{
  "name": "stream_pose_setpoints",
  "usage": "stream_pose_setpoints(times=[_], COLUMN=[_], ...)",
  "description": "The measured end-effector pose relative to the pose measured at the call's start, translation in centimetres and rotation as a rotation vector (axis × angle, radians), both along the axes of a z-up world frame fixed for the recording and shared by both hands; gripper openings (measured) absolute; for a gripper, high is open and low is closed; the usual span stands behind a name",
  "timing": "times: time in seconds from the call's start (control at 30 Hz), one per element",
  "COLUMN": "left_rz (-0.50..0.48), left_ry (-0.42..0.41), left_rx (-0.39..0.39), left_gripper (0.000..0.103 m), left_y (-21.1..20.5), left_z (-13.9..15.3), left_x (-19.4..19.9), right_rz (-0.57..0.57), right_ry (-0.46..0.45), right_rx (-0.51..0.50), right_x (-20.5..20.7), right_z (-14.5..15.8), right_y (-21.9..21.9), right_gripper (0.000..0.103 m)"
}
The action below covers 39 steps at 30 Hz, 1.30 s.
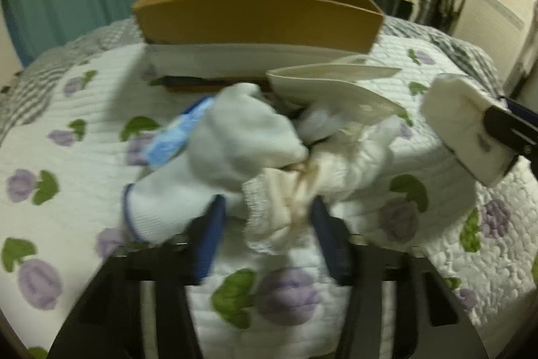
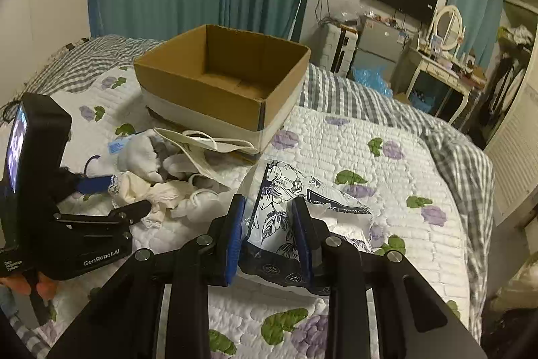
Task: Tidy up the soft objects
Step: 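Grasp the floral tissue packet with the right tool while the left grasps the cream lace sock, then carry both items over the cardboard box and open both tools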
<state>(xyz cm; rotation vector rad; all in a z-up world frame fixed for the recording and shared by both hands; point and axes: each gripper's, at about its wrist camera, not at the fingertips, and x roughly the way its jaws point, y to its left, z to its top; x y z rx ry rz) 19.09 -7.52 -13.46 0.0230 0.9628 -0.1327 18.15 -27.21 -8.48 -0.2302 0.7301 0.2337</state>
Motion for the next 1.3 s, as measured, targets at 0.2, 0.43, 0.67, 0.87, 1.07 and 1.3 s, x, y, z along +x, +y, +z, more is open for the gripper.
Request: stream_pose_setpoints(times=[0.2, 0.43, 0.67, 0.87, 1.07, 1.3], left_rz=[-0.065, -0.087, -0.095, -0.068, -0.035, -0.023], left_ry=[-0.026, -0.117, -0.243, -0.346, -0.389, -0.337], left_rx=[-0.001, -0.011, 0.021, 0.067, 0.115, 0.110], left_gripper=[0.016, 0.012, 0.012, 0.012, 0.012, 0.012], left_y=[-0.3, 0.8, 2.2, 3.4, 4.4, 4.3], left_z=[1.1, 5.9, 12.8, 18.4, 20.7, 17.2], left_x=[-0.9, -3.2, -3.5, -0.4, 5.5, 13.0], right_rz=[0.003, 0.027, 0.083, 0.164, 0.222, 0.201], right_ry=[-0.013, -0.089, -0.191, -0.289, -0.343, -0.300], right_rx=[0.006, -0.016, -0.017, 0.019, 0.064, 0.100], right_x=[-0.1, -2.3, -3.6, -2.0, 2.8, 11.3], right_z=[0.1, 3.3, 9.0, 14.8, 18.8, 16.9], right_y=[0.0, 1.1, 3.0, 5.2, 8.2, 10.8], right_gripper=[0.028, 0.028, 0.028, 0.028, 0.028, 0.029])
